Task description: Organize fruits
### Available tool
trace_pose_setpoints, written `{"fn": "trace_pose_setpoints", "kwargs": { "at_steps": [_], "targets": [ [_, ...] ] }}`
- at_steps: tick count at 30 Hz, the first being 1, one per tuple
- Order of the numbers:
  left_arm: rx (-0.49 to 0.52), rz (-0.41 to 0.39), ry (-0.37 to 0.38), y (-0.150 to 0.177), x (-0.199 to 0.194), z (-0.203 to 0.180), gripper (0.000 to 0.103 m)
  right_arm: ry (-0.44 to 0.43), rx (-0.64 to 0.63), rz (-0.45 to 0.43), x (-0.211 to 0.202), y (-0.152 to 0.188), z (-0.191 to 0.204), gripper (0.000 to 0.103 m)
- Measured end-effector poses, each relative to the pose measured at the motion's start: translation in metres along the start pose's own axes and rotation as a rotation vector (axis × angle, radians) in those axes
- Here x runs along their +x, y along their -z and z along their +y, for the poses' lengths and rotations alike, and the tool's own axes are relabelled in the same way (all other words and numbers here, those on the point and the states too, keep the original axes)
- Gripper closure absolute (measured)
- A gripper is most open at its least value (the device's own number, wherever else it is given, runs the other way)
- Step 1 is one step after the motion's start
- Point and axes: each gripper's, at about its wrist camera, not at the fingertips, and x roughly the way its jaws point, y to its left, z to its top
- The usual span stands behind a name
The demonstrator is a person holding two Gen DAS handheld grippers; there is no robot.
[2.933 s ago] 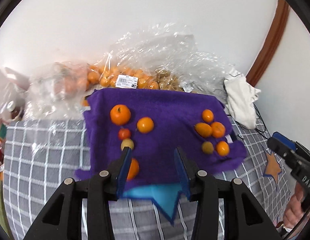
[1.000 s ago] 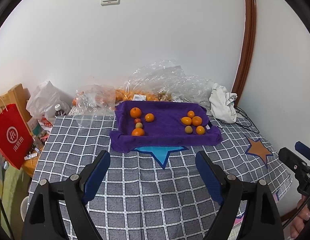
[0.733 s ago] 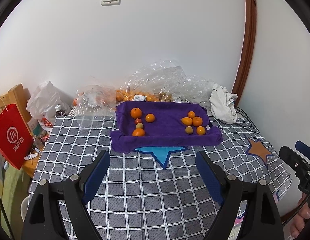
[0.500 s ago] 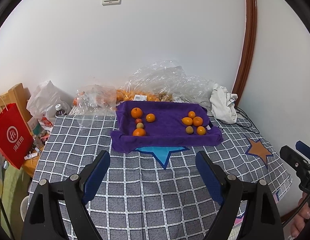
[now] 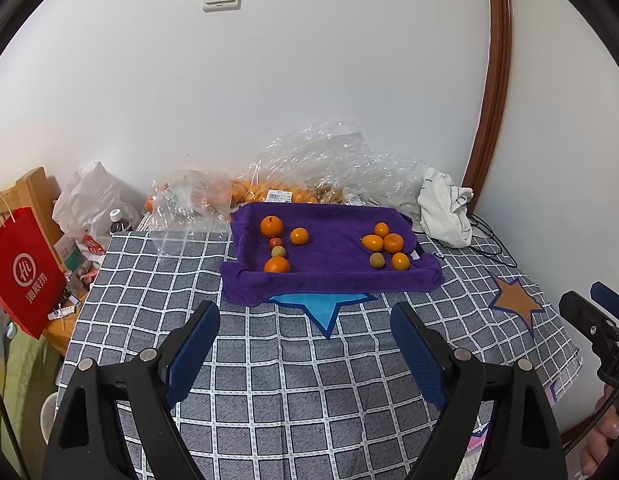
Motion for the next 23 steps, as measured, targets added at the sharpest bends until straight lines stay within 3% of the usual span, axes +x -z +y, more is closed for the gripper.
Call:
{"fn": "trace_pose_setpoints", "kwargs": {
  "at_steps": [23],
  "targets": [
    [-0.002, -0.001, 0.001, 0.002, 0.009, 0.001, 0.014, -0.007, -0.024, -0.007, 0.009, -0.001, 0.005, 0.003]
  ]
}}
